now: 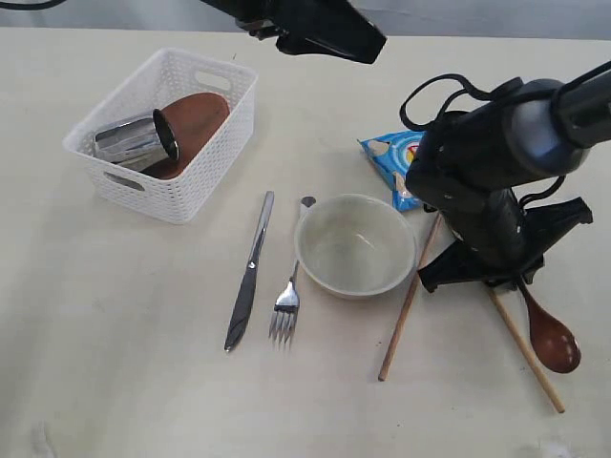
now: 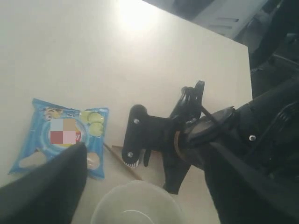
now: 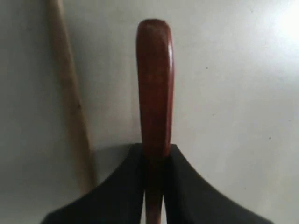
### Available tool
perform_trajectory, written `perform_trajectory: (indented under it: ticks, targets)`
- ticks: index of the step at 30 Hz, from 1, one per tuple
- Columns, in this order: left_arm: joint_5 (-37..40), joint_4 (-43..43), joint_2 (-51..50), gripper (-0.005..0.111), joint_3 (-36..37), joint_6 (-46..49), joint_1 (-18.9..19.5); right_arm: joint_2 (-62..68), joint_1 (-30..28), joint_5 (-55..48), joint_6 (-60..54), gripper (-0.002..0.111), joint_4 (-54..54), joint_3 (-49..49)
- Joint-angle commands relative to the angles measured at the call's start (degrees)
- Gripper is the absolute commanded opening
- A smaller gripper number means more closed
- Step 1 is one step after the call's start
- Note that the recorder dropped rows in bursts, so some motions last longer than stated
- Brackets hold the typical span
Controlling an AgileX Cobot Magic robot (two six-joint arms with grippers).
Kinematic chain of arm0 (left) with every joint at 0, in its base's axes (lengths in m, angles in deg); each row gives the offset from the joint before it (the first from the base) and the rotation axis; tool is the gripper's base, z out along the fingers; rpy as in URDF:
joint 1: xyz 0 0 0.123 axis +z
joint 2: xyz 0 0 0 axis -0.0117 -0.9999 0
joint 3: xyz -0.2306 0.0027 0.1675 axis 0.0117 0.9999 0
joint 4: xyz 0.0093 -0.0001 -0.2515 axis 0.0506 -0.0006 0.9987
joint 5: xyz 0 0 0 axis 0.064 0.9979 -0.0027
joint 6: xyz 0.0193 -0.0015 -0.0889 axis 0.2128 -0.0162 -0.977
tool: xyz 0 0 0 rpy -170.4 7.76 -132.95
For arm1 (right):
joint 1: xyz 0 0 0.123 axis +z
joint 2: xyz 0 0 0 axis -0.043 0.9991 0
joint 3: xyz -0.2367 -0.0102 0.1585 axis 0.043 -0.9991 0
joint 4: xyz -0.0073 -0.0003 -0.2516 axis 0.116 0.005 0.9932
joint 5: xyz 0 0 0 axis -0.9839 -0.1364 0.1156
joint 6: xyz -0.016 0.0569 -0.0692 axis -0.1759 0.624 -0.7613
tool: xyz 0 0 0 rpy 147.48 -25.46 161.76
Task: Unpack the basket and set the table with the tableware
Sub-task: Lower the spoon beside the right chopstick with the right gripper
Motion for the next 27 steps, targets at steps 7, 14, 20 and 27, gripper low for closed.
perform_trajectory:
  ticks: [7, 14, 20, 27]
  targets:
    - [0.54, -0.11, 0.51, 0.066, 0.04, -0.07, 0.11, 0.02, -0.37, 3.83, 0.76, 0.027, -1.23, -0.25]
    - [0.54, -0.11, 0.51, 0.066, 0.04, -0.07, 0.11, 0.02, -0.37, 3.79, 0.95, 0.030, -1.43, -0.25]
    - [0.65, -0.11, 0.51, 0.066, 0.04, -0.19, 0.11, 0.02, -0.37, 3.55, 0.95, 0.030, -0.60, -0.25]
    - [0.65, -0.11, 0.51, 0.066, 0.04, -0.19, 0.11, 0.02, -0.37, 3.09, 1.82, 0.030, -0.85, -0.25]
